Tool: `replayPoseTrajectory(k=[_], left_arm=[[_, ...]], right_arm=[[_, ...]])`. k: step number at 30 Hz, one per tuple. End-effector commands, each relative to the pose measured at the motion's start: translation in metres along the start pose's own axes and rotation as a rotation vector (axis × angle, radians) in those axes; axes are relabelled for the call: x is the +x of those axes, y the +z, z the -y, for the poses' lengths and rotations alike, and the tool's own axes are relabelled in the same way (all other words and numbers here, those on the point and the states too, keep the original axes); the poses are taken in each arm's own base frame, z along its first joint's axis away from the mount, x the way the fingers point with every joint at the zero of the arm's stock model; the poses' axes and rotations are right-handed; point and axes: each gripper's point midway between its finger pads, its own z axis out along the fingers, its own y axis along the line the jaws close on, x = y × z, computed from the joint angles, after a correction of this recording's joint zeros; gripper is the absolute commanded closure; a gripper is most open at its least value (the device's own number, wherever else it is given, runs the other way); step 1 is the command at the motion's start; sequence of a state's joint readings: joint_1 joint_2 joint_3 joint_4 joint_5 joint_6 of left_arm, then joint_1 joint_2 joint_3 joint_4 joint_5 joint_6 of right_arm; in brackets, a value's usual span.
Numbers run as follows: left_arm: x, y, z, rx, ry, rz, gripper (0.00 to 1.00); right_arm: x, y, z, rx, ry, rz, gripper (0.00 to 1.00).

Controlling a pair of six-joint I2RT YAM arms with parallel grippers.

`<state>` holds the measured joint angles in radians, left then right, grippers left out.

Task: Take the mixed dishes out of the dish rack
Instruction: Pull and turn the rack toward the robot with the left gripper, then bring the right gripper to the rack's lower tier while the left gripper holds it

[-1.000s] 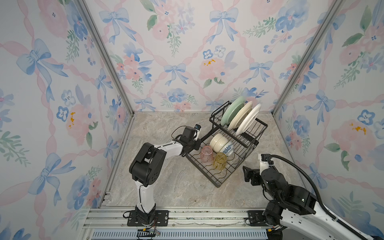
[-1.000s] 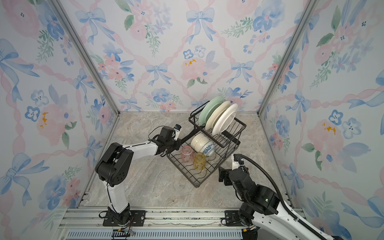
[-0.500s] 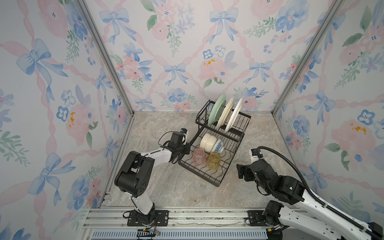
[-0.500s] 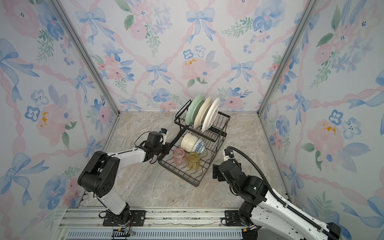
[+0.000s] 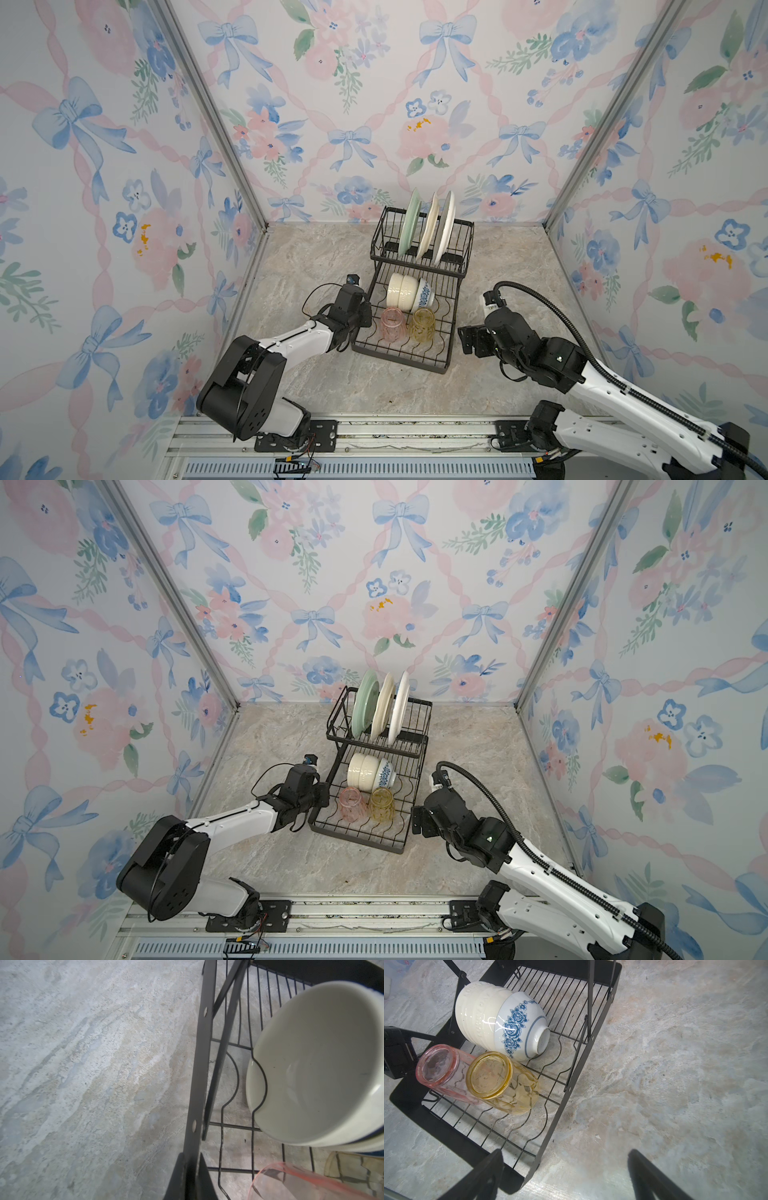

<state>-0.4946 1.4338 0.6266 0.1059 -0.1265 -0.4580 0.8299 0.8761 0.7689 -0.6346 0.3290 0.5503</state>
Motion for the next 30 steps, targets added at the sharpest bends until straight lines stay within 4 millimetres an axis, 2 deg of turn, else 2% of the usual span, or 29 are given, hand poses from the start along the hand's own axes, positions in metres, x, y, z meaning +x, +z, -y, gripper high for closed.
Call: replayPoseTrajectory(k=[1, 8, 16, 22, 30], left_arm=[[0.031, 0.003, -0.006, -0.055, -0.119, -0.083, 0.97], [0.045, 0.012, 0.027, 0.014, -0.116, -0.146, 0.97], [0.054, 0.013, 0.071, 0.118, -0.100, -0.173, 0.98], [0.058, 0.013, 0.095, 0.179, -0.095, -0.192, 0.98], [0.059, 0.008, 0.117, 0.264, -0.088, -0.199, 0.95]], right_arm=[[-0.010, -0.005, -0.010, -0.061, 0.037, -0.007, 0.05], [-0.009, -0.001, -0.007, -0.047, 0.047, -0.031, 0.05], [-0.013, 0.007, -0.007, -0.032, 0.072, -0.045, 0.05], [-0.009, 0.016, -0.006, -0.026, 0.120, -0.086, 0.05], [-0.020, 0.019, -0.013, -0.031, 0.164, -0.079, 0.05]])
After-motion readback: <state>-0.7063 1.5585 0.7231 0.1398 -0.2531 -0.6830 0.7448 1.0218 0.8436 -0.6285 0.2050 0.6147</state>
